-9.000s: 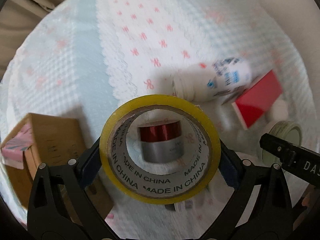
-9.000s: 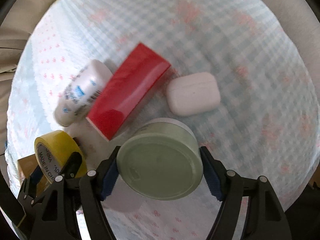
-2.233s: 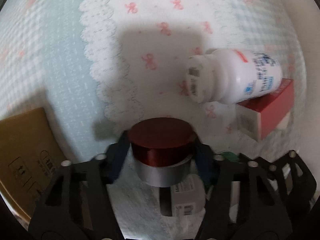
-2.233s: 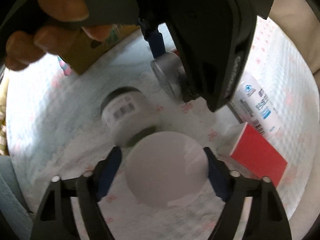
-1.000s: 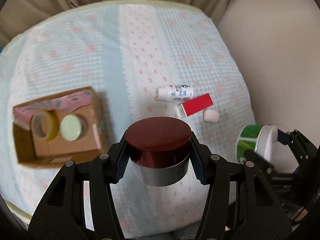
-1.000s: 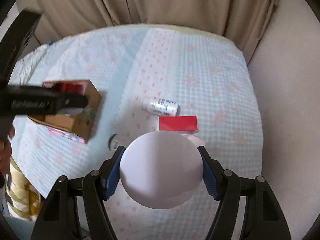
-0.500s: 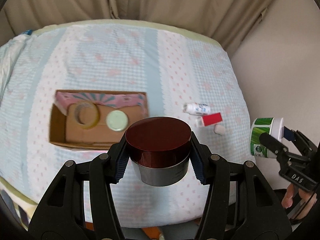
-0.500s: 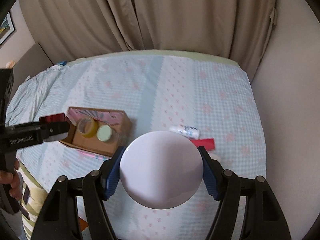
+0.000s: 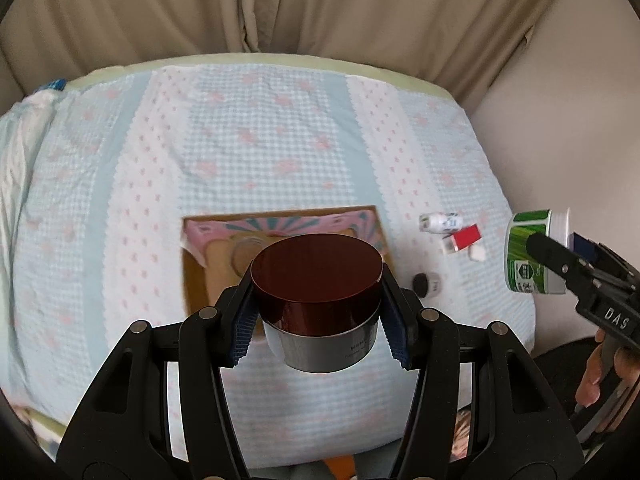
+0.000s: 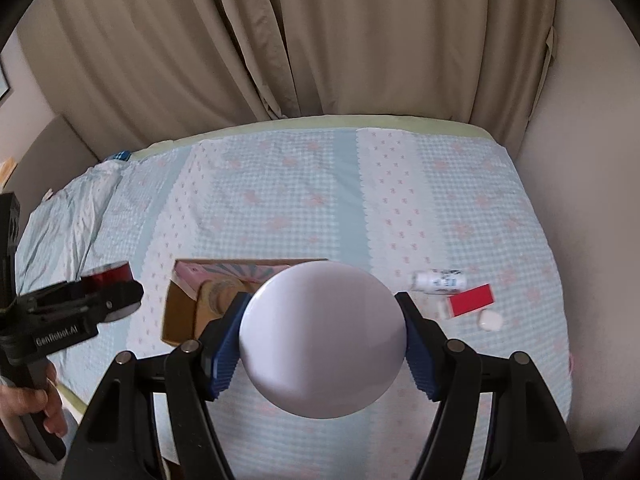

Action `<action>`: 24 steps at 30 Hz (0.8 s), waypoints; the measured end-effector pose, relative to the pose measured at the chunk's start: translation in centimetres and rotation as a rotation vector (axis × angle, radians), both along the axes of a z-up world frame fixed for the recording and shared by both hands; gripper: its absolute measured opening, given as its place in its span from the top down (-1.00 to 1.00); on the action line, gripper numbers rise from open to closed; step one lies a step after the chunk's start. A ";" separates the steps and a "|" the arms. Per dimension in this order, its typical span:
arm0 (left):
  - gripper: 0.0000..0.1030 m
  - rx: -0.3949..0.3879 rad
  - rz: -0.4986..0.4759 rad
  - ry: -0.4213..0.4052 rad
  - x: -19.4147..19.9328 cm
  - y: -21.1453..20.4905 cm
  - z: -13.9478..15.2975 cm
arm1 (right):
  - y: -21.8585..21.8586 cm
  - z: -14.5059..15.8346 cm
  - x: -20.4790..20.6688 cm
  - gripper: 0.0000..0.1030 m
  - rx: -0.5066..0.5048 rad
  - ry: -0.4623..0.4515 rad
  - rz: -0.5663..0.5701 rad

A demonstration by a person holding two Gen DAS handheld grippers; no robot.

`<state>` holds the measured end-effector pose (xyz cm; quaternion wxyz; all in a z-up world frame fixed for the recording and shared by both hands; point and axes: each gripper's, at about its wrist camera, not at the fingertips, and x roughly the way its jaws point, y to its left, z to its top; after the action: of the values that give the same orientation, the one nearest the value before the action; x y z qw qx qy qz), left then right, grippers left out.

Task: Organize rigid objects
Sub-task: 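Carry the red-lidded jar and white container over the box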

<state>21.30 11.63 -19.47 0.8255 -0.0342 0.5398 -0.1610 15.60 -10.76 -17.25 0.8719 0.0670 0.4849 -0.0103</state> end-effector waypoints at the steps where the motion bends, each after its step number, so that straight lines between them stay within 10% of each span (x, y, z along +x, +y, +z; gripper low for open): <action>1: 0.02 0.005 -0.010 0.003 0.5 0.6 -0.2 | 0.8 -0.1 0.4 -0.29 0.005 0.004 -0.012; 24: 0.02 0.091 -0.077 0.314 5.4 5.3 -17.0 | 7.7 -15.4 9.5 -0.29 0.099 0.370 -0.060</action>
<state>26.68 16.93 -36.45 0.7251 -0.0008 0.6697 -0.1606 25.15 -3.05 -32.61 0.7630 0.1211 0.6345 -0.0244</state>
